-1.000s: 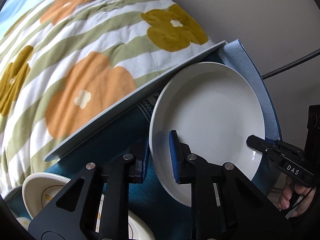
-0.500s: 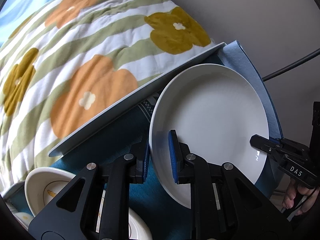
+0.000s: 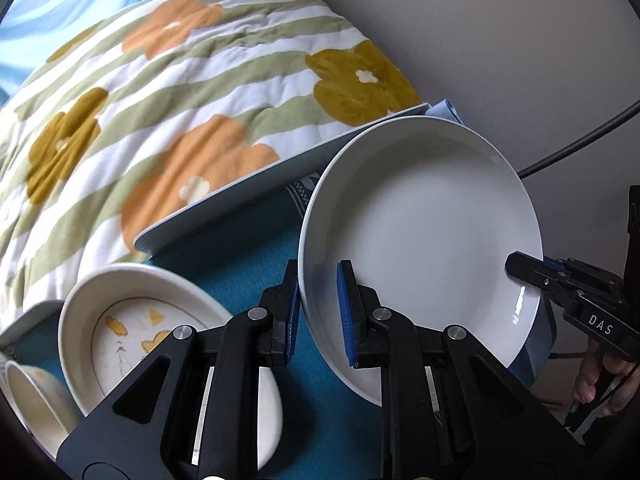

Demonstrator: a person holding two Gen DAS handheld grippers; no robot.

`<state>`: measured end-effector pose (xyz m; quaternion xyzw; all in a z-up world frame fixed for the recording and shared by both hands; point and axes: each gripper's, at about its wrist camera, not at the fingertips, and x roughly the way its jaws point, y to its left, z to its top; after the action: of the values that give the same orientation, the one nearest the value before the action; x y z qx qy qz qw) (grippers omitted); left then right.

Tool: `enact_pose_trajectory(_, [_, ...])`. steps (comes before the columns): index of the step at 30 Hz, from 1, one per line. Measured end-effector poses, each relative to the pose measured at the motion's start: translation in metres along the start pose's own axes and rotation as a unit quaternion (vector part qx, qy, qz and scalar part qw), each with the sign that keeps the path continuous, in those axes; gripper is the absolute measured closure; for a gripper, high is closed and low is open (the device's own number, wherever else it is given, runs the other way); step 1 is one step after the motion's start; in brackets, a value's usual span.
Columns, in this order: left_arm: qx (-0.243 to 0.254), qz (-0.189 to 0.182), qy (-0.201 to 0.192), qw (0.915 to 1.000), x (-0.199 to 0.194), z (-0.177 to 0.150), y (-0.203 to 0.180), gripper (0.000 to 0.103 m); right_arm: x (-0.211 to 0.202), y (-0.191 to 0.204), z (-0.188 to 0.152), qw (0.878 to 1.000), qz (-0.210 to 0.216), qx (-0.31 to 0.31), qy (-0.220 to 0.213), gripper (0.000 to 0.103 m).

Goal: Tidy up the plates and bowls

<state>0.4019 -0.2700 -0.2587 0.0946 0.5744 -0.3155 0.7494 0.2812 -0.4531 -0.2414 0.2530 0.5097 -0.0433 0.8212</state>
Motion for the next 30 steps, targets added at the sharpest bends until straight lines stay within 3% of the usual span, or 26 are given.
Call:
enact_pose_trajectory(8, [-0.024, 0.019, -0.042, 0.9986, -0.063, -0.051, 0.003, 0.088, -0.034, 0.036, -0.018, 0.998, 0.016, -0.053, -0.009, 0.091])
enact_pose_trajectory(15, [-0.054, 0.034, -0.068, 0.9957, -0.115, -0.118, 0.017, 0.088, -0.054, 0.075, -0.056, 0.996, 0.03, -0.088, -0.008, 0.091])
enact_pose_trajectory(30, [-0.136, 0.06, -0.063, 0.9868, -0.171, -0.281, 0.059, 0.088, -0.039, 0.143, -0.149, 0.988, 0.063, -0.139, 0.037, 0.091])
